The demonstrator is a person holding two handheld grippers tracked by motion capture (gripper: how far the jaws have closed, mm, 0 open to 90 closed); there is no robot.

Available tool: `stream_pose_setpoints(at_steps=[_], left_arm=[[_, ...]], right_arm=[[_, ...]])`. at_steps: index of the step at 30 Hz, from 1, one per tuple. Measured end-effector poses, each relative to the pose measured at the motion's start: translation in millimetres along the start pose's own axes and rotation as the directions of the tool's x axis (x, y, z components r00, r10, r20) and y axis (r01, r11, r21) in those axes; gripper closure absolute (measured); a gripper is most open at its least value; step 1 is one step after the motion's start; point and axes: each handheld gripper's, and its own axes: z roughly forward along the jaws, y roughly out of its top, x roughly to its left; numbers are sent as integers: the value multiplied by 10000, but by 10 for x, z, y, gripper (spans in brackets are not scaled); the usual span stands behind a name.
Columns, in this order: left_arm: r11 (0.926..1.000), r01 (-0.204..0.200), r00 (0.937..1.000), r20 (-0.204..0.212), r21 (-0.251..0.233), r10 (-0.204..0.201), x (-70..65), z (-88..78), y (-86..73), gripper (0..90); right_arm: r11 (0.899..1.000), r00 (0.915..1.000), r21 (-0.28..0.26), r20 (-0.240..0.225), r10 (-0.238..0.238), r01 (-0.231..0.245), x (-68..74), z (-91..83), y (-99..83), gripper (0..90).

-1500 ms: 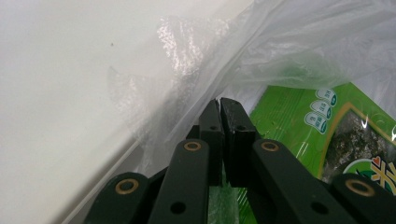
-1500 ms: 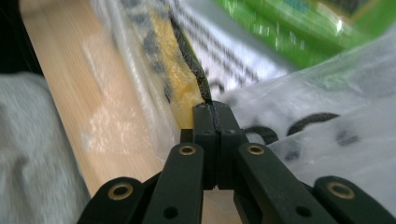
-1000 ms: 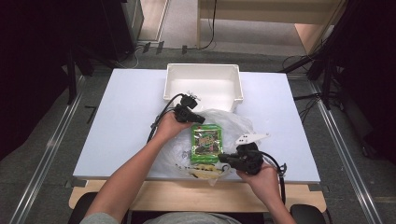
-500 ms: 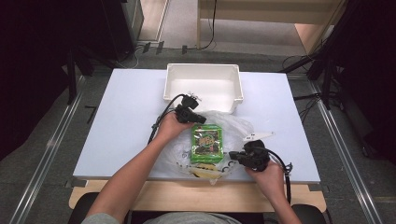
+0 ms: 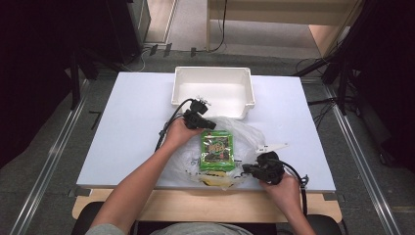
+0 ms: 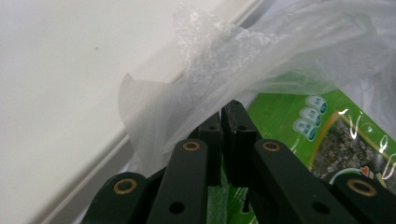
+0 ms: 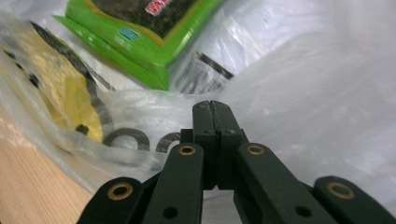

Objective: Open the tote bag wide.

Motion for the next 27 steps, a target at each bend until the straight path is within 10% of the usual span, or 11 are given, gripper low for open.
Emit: stream_pose_setpoints(at_steps=[27], left_arm=[[9988, 478, 9964, 710, -111, -469, -186, -428, -8, 709]], right_arm=[[9912, 9992, -1266, 140, -368, 383, 43, -23, 933, 870]])
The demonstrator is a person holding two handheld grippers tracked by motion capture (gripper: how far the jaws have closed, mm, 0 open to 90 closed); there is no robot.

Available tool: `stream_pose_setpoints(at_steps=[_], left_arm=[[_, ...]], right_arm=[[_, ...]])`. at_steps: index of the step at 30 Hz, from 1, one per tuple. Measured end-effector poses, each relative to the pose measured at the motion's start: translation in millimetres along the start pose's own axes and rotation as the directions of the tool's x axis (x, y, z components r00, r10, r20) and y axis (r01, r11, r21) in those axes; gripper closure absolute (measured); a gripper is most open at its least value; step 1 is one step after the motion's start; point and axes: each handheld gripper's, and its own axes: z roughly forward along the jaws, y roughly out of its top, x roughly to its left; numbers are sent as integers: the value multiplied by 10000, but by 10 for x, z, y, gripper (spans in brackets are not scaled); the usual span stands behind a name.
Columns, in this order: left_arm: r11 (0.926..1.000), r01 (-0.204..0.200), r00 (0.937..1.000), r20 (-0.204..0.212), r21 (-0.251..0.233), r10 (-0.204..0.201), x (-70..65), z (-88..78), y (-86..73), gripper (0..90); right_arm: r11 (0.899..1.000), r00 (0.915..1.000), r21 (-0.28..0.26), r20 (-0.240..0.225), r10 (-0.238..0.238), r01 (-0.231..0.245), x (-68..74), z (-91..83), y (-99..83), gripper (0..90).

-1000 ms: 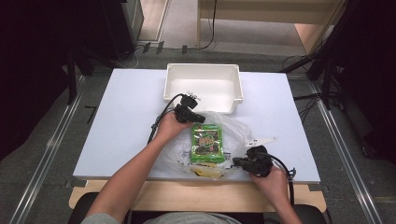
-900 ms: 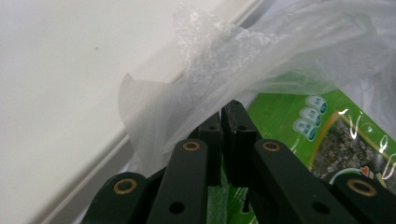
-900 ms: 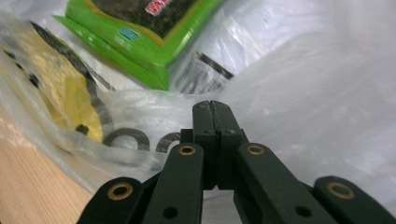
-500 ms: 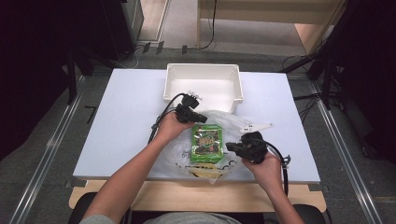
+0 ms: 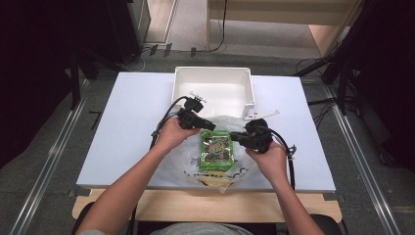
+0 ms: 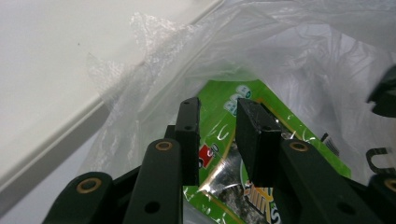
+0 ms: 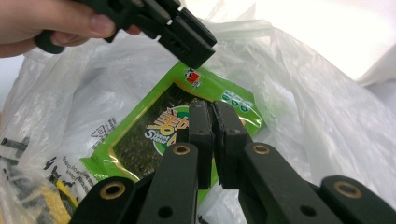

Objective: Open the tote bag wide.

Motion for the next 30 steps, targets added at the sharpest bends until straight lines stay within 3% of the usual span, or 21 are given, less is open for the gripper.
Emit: stream_pose_setpoints(at_steps=[5, 10, 14, 30], left_arm=[[10000, 40, 9999, 121, -43, -39, -48, -72, -73, 612], [9999, 30, 9987, 510, -125, -23, -99, -168, -145, 544], [9997, -148, 9993, 349, -171, 154, -169, -227, -208, 493], [9996, -55, 9988, 486, -283, 68, -285, -326, -458, 445]], right_arm=[[9994, 9997, 241, -2, 234, -234, -67, 98, 35, 819], [9992, 9995, 247, 29, 320, -321, -138, 136, 8, 763], [9990, 9994, 256, 45, 353, -354, -153, 132, -28, 741], [9990, 9995, 295, -4, 321, -321, -162, 136, -125, 672]])
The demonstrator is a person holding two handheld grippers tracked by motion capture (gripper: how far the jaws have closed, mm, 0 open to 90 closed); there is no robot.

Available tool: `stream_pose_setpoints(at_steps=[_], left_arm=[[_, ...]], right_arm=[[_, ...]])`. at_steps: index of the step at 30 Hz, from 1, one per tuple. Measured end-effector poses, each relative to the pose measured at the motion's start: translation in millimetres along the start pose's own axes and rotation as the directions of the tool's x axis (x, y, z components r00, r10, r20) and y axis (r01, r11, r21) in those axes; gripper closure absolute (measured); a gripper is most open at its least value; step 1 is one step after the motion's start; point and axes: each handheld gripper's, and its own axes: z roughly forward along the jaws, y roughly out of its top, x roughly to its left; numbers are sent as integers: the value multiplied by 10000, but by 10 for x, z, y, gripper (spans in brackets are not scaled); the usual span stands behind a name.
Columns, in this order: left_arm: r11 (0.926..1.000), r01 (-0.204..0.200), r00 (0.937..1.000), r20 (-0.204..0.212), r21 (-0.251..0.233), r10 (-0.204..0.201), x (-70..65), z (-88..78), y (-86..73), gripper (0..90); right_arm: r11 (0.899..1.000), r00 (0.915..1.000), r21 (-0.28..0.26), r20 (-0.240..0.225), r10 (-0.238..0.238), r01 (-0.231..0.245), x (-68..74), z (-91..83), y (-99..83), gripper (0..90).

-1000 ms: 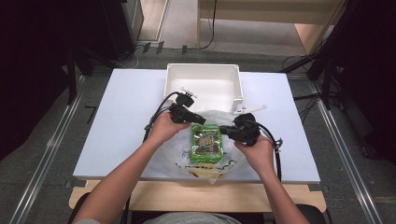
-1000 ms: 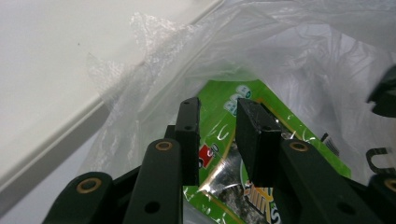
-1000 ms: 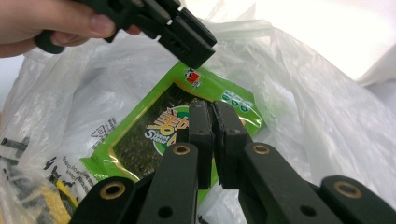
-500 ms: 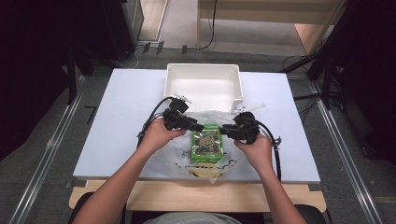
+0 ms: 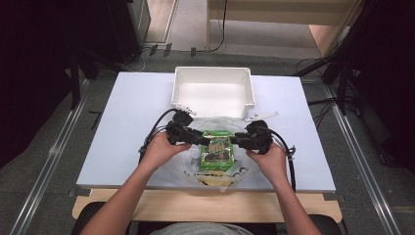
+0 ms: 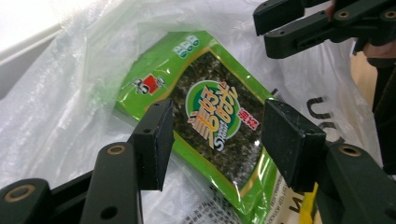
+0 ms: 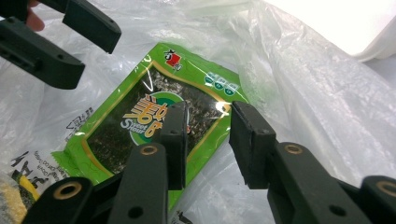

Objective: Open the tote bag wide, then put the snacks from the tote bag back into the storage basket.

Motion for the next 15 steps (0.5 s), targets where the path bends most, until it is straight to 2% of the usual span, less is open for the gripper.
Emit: stream_pose_setpoints(at_steps=[8, 15], left_arm=[[9997, -6, 10000, 35, -230, 7, -30, -32, -77, 440], [9997, -7, 10000, 84, -229, 9, -46, -42, -141, 461]], right_arm=[[10000, 10000, -35, -92, -22, 21, 15, -25, -25, 652], [10000, 10000, -23, -52, 53, -53, 0, -25, -65, 648]])
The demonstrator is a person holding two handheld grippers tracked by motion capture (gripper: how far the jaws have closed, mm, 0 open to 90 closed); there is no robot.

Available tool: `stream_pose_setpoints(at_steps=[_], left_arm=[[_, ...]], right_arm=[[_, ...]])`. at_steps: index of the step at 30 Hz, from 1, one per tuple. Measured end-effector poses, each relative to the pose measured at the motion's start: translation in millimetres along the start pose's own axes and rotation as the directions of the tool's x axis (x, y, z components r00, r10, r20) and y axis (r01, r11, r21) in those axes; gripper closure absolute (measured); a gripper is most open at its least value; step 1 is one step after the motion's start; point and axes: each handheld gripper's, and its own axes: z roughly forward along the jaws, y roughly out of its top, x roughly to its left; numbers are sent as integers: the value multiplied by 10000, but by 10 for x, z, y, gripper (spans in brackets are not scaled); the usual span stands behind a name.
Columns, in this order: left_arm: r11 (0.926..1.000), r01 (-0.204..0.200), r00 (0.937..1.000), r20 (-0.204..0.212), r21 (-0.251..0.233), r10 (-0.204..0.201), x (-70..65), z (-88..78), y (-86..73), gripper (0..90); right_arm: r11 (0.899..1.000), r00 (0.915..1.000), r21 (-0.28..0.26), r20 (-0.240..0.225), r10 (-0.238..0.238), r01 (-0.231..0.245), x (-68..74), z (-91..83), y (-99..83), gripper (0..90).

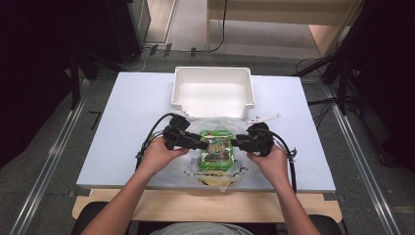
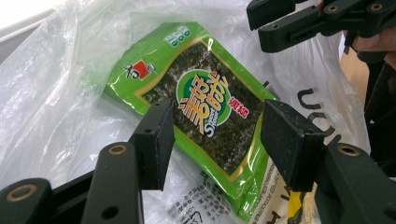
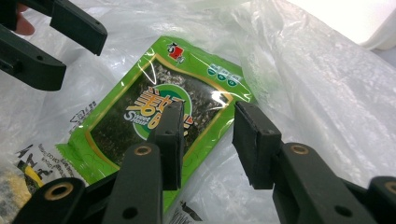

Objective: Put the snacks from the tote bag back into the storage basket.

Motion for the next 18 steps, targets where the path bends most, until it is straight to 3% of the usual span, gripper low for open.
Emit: stream_pose_setpoints(at_steps=[4, 6, 11, 18], left_arm=[[10000, 48, 9998, 190, 29, -49, -13, -7, -54, 560], [9999, -19, 10000, 91, 154, 18, -43, -5, -87, 678], [9994, -99, 9999, -36, 320, 100, -83, 68, -146, 817], [9979, -45, 9997, -247, 647, 61, -67, 194, -189, 841]], right_arm=[[10000, 10000, 30, 24, -26, 26, -9, 9, -32, 647], [10000, 10000, 60, 18, -25, 25, -8, 19, -45, 648], [10000, 10000, 80, 31, -19, 18, -1, 26, -50, 649], [9999, 9999, 136, 78, -82, 81, -11, 62, -66, 645]])
